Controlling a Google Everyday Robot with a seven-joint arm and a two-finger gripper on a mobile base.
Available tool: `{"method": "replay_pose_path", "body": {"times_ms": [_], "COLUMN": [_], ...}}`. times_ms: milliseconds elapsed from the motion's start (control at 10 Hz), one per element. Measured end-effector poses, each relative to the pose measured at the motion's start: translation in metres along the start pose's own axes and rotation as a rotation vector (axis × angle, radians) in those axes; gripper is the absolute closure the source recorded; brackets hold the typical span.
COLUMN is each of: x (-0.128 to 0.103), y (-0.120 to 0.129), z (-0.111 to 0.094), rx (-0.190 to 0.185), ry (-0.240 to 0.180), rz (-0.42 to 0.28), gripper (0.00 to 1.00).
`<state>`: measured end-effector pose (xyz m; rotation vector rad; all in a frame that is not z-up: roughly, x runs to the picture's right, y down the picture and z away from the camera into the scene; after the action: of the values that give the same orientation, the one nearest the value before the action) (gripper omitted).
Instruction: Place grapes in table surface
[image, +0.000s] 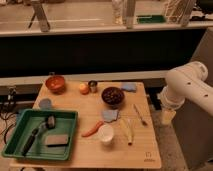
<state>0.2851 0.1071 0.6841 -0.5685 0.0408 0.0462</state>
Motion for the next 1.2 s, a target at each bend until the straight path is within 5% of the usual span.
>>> {"method": "replay_pose_path", "body": {"times_ms": [800,1200], "x": [0.000,-0.034], "y": [-0.002,-0.042], "z": [-0.001,-0.004], "rx": [0.004,0.042], "ry": [0.000,-0.017], "rz": [-0.001,-0.073], "gripper": [0.20,0.20]}}
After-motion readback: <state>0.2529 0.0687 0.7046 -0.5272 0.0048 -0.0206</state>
